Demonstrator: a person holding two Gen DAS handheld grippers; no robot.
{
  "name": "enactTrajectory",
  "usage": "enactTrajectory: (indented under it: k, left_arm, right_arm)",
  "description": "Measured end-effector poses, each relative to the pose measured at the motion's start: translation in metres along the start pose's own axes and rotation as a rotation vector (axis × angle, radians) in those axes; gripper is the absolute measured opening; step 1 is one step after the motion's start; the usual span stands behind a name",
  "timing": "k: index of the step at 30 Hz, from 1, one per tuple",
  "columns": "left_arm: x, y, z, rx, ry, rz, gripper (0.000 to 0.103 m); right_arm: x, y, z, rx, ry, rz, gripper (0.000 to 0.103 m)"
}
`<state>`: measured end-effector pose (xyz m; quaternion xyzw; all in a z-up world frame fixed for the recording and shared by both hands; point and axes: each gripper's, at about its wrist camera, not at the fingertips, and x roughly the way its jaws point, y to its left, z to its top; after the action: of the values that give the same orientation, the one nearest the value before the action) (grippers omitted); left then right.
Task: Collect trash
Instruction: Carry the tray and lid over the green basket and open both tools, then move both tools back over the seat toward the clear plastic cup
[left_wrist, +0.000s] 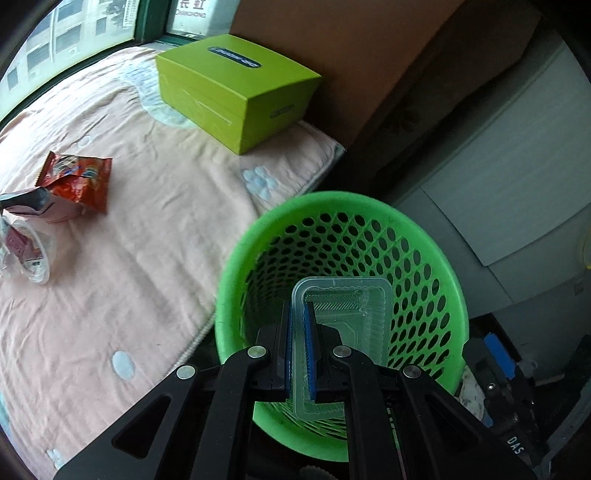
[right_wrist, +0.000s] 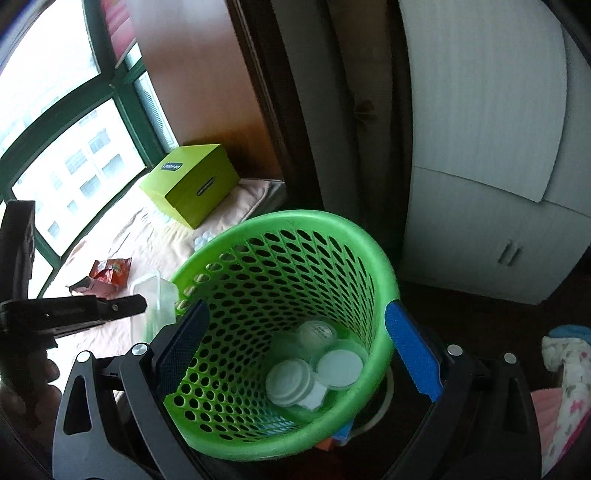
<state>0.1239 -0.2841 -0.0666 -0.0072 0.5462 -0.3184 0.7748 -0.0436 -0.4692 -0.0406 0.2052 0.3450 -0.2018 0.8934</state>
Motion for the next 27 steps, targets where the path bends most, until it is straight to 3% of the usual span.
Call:
enactTrajectory:
  k: [5,8,10,12,19,27]
  left_arm:
    - [0.006,-0.008,-0.003,0.017,0.016,-0.007,0.006]
    - [0.007,-0.013,-0.004,0.034,0.017,-0.014,0.015]
    - [0.007,-0.015,-0.005,0.032,0.020,-0.021,0.031]
    - [0.005,-0.015,-0.005,0.030,0.014,-0.012,0.041]
    - [-0.013,0.002,-0.006,0.011,-0.030,0.007,0.044]
    - [-0.047,0.056,-0.008,-0.081,-0.106,0.063,0.045]
  right_arm:
    - [-0.003,-0.002,-0.001,0.005,-0.004,0.003,0.095]
    - [-0.003,-0.003,-0.001,0.009,-0.004,0.005,0.095]
    - [-0.003,-0.002,-0.001,0.008,-0.003,0.005,0.095]
    - [-0.003,-0.002,-0.001,0.007,-0.004,0.008,0.095]
    - [-0.002,0.011,-0.002,-0.018,0.000,0.024,0.095]
    - [0.004,0.050,-0.002,-0.088,0.015,0.076,0.095]
